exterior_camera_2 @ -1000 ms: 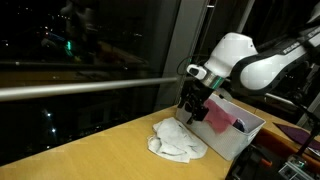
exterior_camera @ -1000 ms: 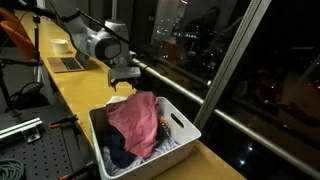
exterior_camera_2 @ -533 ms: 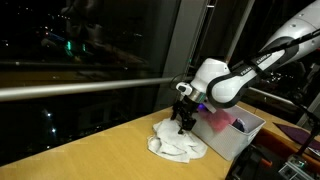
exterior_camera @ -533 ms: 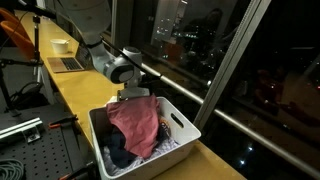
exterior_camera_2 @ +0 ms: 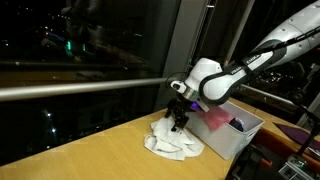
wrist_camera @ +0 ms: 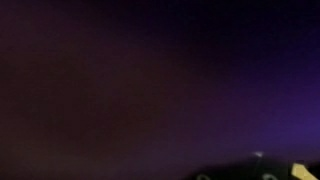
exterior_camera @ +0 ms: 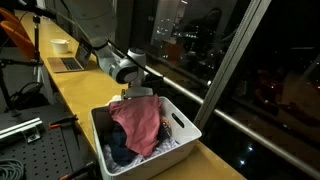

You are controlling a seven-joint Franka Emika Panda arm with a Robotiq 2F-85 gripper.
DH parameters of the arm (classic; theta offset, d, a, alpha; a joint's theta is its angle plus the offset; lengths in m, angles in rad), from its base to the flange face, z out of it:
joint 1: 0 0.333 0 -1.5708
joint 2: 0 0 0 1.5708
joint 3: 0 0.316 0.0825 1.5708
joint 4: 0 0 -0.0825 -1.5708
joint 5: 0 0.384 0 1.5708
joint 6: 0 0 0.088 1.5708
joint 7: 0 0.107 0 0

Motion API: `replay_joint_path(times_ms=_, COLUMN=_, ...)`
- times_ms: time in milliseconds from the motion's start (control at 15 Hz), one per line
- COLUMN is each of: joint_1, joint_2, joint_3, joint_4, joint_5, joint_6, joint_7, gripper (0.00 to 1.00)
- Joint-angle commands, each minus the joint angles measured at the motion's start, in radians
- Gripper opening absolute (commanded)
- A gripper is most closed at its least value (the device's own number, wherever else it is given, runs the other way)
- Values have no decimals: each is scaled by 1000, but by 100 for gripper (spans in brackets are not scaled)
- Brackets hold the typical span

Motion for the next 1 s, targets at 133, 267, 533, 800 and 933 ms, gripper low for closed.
replay_joint_path(times_ms=133, joint_1=-40, joint_2=51, joint_3=38, joint_4=72, joint_5=5, joint_6=-46, joint_7=-48, gripper=100)
replay_joint_path(times_ms=267, joint_1=-35, joint_2=51, joint_3=54, joint_4=80, joint_5=18, joint_6=-66, joint_7=-46, gripper=100)
replay_joint_path(times_ms=533, joint_1=26, joint_2=24, joint_3=32, joint_4=65, joint_5=6, joint_6=-112, joint_7=10, gripper=100)
replay_joint_path(times_ms=800, joint_1=52, joint_2=33, joint_3=4, joint_4=53, joint_5=-9, joint_6=-145, joint_7=30, gripper=100)
replay_joint_path(times_ms=933, joint_1=57, joint_2=42, joint_3=-7, joint_4=52, joint_5=-12, joint_6=-156, joint_7=30, gripper=100)
